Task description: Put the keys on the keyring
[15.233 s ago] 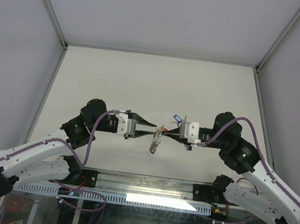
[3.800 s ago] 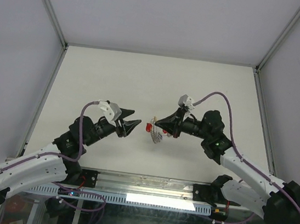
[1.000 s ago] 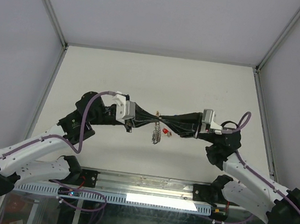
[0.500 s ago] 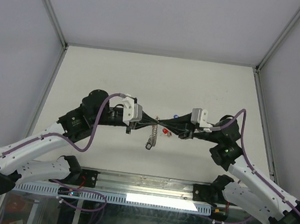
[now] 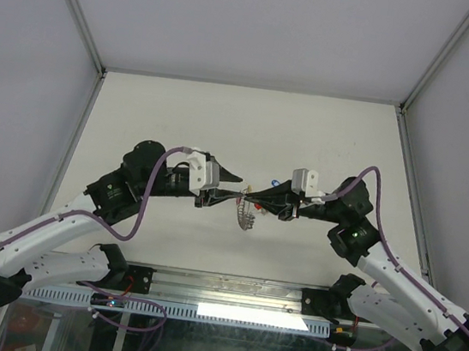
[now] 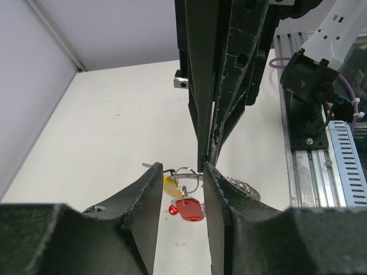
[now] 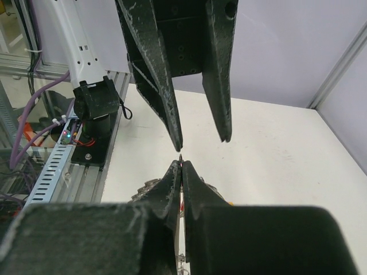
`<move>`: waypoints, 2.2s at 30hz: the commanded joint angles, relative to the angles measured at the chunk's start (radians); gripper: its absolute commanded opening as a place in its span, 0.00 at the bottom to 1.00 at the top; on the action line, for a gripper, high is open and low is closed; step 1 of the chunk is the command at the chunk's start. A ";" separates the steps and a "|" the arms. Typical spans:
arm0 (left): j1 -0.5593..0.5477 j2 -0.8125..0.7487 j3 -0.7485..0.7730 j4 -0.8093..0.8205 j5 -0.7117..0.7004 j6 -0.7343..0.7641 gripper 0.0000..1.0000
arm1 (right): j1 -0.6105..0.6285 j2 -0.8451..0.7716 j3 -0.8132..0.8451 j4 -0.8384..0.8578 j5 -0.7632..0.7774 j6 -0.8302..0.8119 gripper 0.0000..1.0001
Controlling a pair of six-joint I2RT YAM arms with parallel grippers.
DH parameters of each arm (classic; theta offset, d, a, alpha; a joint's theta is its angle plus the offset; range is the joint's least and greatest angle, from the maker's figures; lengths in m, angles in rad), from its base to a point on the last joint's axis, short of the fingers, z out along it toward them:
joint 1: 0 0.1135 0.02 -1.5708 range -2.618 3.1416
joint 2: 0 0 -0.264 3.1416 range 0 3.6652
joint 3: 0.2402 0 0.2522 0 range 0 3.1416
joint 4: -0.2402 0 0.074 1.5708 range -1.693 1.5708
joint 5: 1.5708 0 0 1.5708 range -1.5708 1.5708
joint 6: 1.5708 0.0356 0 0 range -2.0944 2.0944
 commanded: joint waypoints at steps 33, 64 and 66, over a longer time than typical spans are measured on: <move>-0.005 0.002 0.014 0.112 0.117 -0.031 0.20 | 0.007 0.020 -0.089 0.579 0.061 0.287 0.00; -0.006 -0.022 0.018 0.071 0.065 0.001 0.22 | 0.006 -0.034 -0.079 0.416 0.082 0.161 0.00; -0.005 -0.016 0.018 0.071 0.066 0.001 0.21 | 0.006 -0.032 -0.079 0.419 0.080 0.162 0.00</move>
